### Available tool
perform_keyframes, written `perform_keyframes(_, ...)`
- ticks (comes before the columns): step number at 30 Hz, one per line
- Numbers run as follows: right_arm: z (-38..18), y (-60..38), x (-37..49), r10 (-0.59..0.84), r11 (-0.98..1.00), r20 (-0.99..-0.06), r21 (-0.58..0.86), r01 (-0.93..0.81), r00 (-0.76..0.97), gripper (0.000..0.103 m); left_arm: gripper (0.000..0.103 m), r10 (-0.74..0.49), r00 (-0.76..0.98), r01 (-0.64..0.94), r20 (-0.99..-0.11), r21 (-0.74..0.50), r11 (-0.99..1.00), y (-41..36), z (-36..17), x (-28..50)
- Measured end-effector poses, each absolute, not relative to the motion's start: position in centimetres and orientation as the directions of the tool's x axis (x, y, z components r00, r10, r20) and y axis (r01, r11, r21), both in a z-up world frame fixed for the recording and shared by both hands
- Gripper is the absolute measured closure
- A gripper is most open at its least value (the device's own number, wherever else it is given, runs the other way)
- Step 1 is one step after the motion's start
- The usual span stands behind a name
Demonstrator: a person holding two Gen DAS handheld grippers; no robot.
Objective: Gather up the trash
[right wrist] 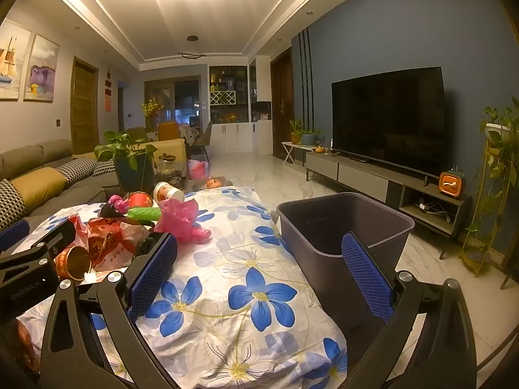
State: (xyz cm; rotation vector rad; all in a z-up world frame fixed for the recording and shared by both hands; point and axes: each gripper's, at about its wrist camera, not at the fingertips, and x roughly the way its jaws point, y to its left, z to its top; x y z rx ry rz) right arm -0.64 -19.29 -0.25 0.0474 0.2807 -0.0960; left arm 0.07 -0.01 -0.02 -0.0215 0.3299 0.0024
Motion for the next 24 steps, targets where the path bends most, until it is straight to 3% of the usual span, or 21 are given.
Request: perform_keyframes(24, -0.20, -19.32, -0.68, -0.089, 0.994, -0.278, 0.032, 0.102, 0.957, 0.005, 0.006, -0.026, 0.950, 0.019, -0.312, -0.027, 0.999, -0.49, -0.12, 0.25)
